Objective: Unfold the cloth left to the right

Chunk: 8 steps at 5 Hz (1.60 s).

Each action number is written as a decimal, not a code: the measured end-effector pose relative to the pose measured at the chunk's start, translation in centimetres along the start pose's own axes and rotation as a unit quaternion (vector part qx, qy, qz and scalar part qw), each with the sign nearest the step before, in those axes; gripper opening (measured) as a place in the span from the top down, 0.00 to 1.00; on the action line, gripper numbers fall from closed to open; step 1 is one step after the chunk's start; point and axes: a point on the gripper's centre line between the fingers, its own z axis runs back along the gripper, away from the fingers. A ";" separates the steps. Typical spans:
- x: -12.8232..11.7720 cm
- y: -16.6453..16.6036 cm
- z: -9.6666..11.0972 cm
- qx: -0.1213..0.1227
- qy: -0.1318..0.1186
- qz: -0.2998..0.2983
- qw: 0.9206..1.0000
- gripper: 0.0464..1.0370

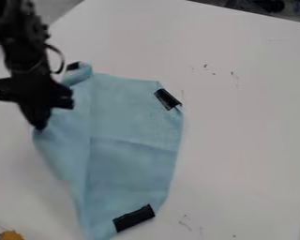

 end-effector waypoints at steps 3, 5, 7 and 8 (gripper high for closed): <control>-5.3 5.0 -1.9 -0.005 0.001 0.062 0.998 0.99; -6.3 6.0 -0.8 0.020 0.007 0.068 0.997 0.97; -5.6 6.4 0.3 0.037 0.000 0.046 0.998 0.55; -5.0 6.3 1.6 0.051 -0.001 0.021 0.999 0.24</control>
